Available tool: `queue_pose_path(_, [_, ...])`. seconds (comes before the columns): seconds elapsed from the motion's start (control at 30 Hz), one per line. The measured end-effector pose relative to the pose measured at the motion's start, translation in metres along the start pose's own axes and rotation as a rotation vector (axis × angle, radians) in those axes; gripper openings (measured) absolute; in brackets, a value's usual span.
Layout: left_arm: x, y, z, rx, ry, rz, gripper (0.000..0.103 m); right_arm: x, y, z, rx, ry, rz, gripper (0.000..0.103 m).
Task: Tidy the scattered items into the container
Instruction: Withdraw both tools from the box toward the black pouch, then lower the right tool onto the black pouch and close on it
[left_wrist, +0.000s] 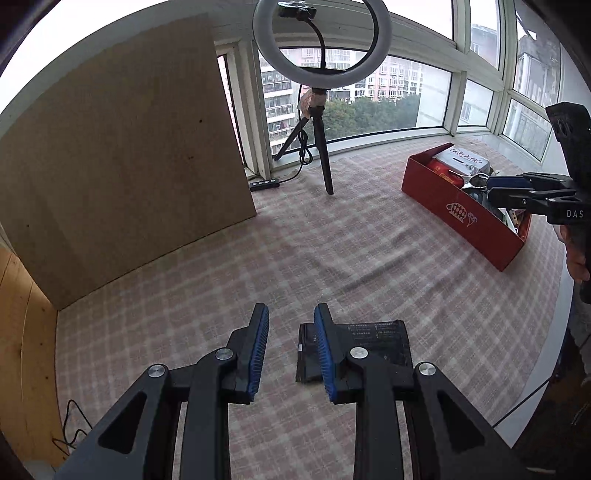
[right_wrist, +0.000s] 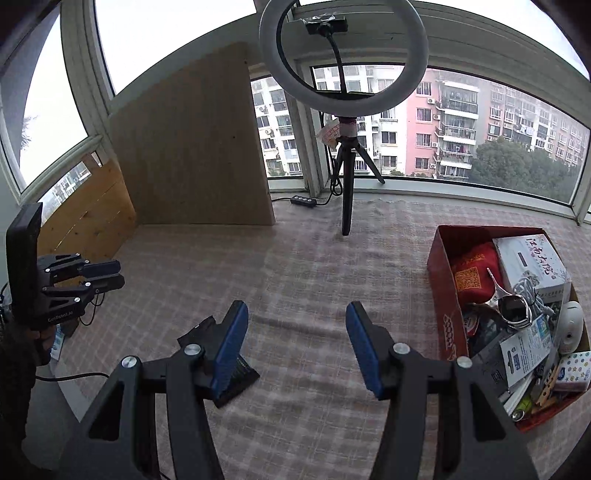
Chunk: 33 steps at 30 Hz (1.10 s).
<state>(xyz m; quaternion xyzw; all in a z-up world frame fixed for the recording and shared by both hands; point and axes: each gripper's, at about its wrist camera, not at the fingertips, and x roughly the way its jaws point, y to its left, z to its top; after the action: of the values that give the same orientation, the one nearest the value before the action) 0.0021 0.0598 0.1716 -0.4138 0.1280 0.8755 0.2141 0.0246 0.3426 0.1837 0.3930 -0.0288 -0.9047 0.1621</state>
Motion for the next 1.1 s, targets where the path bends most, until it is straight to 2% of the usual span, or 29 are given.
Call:
queue_pose_path(0.2, [0.03, 0.007, -0.041, -0.051, 0.075, -0.035, 0.024, 0.056, 0.056, -0.027, -0.169, 0.138, 0.056, 0.057])
queue_pose_path(0.33, [0.053, 0.0, -0.06, -0.027, 0.126, -0.046, 0.024, 0.086, 0.081, -0.048, -0.261, 0.214, 0.057, 0.057])
queue_pose_path(0.47, [0.07, -0.003, -0.072, -0.026, 0.163, -0.09, 0.024, 0.11, 0.096, -0.073, -0.314, 0.277, 0.065, 0.057])
queue_pose_path(0.63, [0.087, -0.006, -0.081, -0.028, 0.211, -0.139, 0.024, 0.134, 0.108, -0.091, -0.402, 0.321, 0.039, 0.057])
queue_pose_path(0.9, [0.101, -0.007, -0.087, -0.035, 0.247, -0.171, 0.024, 0.164, 0.119, -0.092, -0.521, 0.385, 0.052, 0.058])
queue_pose_path(0.97, [0.102, -0.005, -0.087, -0.042, 0.246, -0.173, 0.024, 0.171, 0.124, -0.092, -0.561, 0.391, 0.042, 0.063])
queue_pose_path(1.1, [0.102, -0.002, -0.087, -0.054, 0.242, -0.175, 0.024, 0.179, 0.128, -0.091, -0.613, 0.401, 0.038, 0.068])
